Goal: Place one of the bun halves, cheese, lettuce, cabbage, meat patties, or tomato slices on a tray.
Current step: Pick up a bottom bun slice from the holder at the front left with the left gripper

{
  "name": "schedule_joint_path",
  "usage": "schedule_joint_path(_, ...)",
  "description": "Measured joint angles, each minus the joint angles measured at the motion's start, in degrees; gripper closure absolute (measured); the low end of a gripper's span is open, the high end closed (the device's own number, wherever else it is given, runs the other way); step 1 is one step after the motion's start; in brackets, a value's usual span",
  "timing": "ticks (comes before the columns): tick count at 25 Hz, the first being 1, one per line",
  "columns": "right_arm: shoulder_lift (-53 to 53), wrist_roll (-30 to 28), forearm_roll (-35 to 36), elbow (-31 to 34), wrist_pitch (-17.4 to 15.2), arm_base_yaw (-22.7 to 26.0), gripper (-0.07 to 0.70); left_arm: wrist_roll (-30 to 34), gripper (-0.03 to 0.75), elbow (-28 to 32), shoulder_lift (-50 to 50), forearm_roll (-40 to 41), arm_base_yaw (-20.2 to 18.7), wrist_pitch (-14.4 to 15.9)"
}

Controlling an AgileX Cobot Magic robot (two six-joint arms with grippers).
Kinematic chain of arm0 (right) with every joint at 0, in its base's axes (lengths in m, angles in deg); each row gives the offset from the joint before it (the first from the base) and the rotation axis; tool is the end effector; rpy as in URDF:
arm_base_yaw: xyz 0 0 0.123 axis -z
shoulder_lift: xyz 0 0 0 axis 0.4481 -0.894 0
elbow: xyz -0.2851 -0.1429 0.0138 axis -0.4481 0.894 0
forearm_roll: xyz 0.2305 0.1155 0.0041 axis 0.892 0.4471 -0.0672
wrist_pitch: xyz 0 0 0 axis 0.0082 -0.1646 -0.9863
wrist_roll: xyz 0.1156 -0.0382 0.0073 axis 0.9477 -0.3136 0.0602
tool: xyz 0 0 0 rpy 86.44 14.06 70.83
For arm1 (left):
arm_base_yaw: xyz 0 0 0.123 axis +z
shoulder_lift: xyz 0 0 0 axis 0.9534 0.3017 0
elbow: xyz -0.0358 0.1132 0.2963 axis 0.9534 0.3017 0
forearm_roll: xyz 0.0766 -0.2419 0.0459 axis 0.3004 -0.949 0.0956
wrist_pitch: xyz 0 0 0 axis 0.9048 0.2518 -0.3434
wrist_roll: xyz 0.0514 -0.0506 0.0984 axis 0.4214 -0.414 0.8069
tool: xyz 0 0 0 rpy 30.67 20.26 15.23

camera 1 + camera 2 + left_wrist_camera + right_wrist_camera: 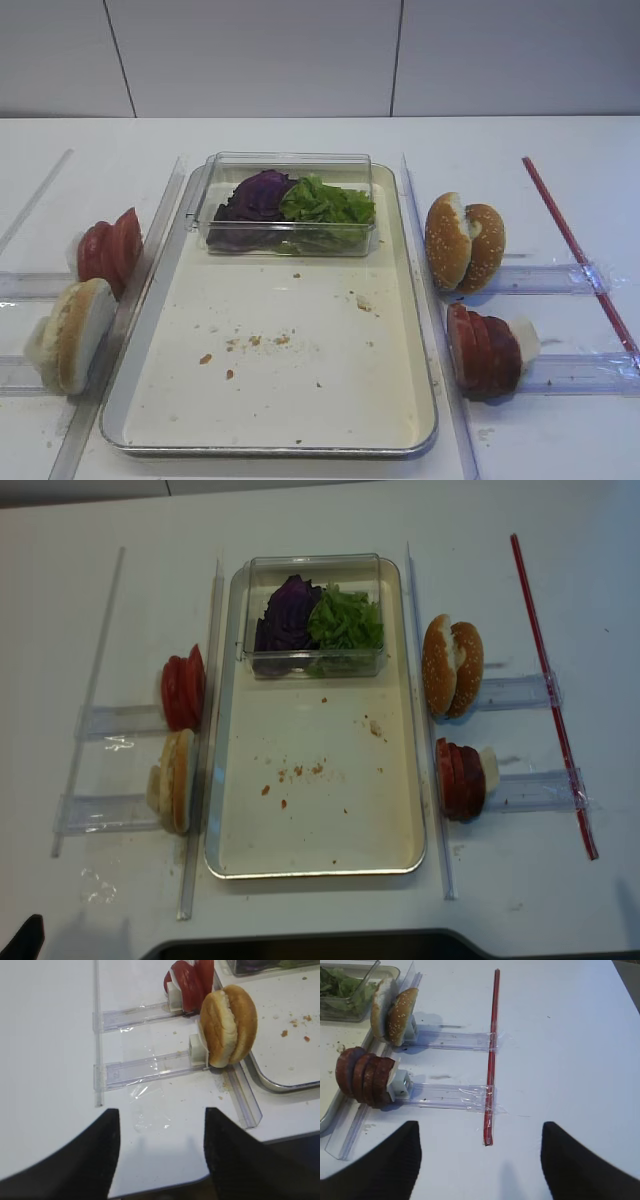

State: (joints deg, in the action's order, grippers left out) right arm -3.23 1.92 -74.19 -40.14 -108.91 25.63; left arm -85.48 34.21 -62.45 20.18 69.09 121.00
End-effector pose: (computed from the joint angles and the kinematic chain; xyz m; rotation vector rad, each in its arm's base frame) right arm -0.0094 0.0133 0.2519 -0.0875 2.0947 0.1260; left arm -0.0146 0.0009 0.2471 0.1417 2.1578 0.0082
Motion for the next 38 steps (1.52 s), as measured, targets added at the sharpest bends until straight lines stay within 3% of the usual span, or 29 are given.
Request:
schedule_joint_path(5, 0.0, 0.0, 0.0, 0.0, 0.0, 0.0, 0.132, 0.0, 0.363, 0.0, 0.0, 0.0, 0.0, 0.0)
schedule_joint_path(31, 0.0, 0.0, 0.0, 0.0, 0.0, 0.0, 0.135, 0.0, 0.363, -0.11, 0.0, 0.0, 0.0, 0.12)
schedule_joint_path(36, 0.0, 0.0, 0.0, 0.0, 0.0, 0.0, 0.135, -0.05, 0.363, -4.26, 6.41, -1.95, 0.0, 4.53)
schedule_joint_path(38, 0.0, 0.0, 0.0, 0.0, 0.0, 0.0, 0.135, -1.22, 0.363, -6.4, 10.16, -2.75, 0.0, 4.97)
